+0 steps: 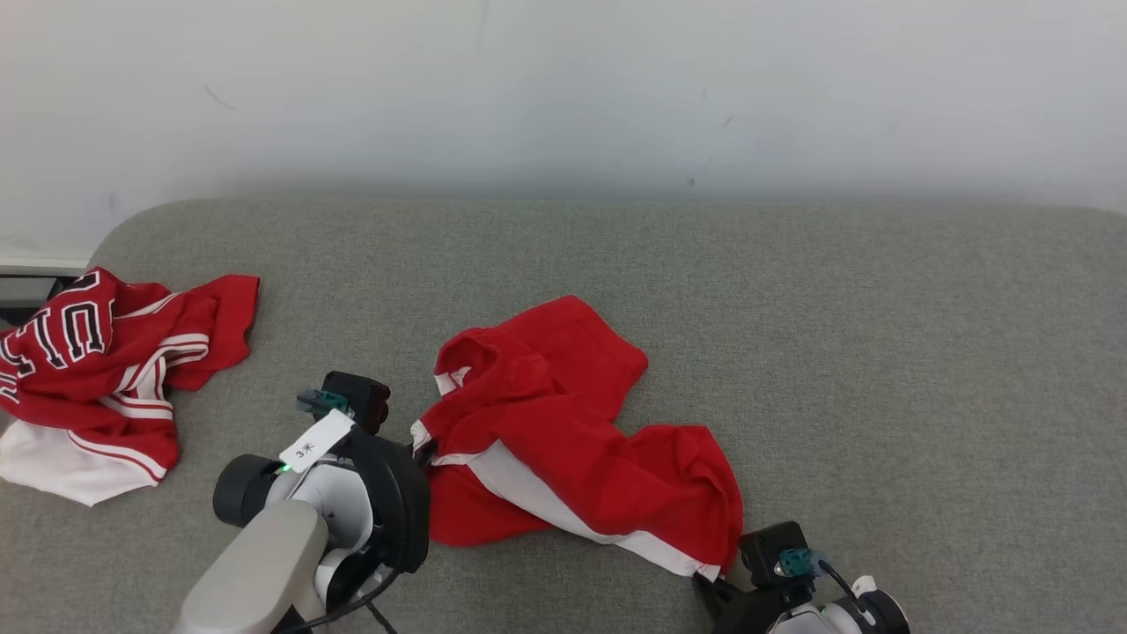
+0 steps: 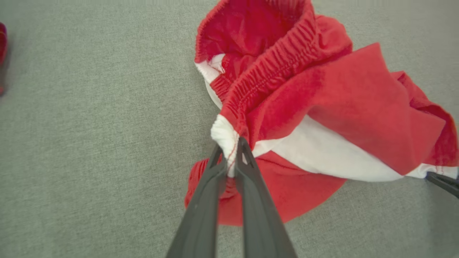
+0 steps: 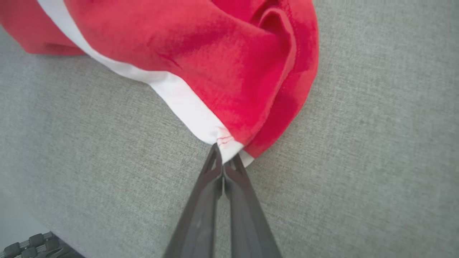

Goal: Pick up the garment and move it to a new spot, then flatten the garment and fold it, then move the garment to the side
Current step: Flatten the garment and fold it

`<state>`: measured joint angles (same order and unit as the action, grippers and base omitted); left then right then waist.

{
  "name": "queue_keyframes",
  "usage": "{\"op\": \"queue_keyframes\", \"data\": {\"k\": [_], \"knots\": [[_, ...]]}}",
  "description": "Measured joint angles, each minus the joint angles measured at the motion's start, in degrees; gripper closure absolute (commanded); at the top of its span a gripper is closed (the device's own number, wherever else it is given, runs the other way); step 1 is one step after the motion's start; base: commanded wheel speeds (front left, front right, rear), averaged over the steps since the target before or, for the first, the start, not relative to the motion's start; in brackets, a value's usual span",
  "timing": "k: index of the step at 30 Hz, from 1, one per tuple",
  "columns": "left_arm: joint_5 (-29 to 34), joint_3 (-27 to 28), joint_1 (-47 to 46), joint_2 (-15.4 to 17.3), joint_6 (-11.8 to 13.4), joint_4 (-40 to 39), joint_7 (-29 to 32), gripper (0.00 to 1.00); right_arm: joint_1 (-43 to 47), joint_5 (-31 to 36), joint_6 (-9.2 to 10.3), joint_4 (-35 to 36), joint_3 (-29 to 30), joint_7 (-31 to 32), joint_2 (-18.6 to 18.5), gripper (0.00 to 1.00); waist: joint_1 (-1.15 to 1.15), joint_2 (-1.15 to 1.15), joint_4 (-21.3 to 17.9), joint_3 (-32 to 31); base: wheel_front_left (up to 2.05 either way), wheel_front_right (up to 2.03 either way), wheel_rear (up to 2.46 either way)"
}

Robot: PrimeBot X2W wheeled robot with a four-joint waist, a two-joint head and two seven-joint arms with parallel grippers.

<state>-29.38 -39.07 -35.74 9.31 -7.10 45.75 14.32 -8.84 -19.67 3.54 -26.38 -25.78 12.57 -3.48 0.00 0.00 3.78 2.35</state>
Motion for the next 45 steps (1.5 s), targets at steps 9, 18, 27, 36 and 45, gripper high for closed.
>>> {"op": "queue_keyframes", "data": {"k": [9, 18, 27, 36, 45], "knots": [[-5.28, 7.15, -2.54, -2.04, -0.02, -3.81, -7.64, 1.00, 0.04, -8.14, -1.79, 6.91, 6.47, -5.83, 0.07, 1.00, 0.00, 0.00, 0.12, -0.75, 0.00, 0.00, 0.00], [-13.04, 12.84, 1.69, -4.13, -0.02, -18.47, -15.69, 1.00, 7.79, -19.56, -9.77, 28.73, 13.35, -11.32, -2.54, 1.00, -0.01, 0.00, 0.07, -2.24, 0.00, 0.00, 0.00], [-23.08, 15.68, 5.49, -5.82, -0.03, -33.46, -15.12, 1.00, 2.45, -26.99, -9.81, 45.28, 20.69, -11.00, -4.54, 1.00, -0.01, 0.00, -0.80, -1.77, 0.00, 0.00, 0.00], [-23.46, 19.18, -11.52, -7.46, 6.76, -16.19, -14.43, 1.00, -31.33, -20.36, -1.96, 16.41, 23.29, -8.55, -3.97, 1.00, 0.01, 0.01, -3.33, 1.20, 0.00, 0.00, 0.00], [-27.30, 16.24, -18.50, -7.88, 3.54, -23.52, -20.85, 1.00, -34.37, -20.14, -3.37, 23.05, 24.16, -10.77, -7.50, 1.00, 0.00, 0.00, -5.83, 4.55, 0.00, 0.00, 0.00]]}}
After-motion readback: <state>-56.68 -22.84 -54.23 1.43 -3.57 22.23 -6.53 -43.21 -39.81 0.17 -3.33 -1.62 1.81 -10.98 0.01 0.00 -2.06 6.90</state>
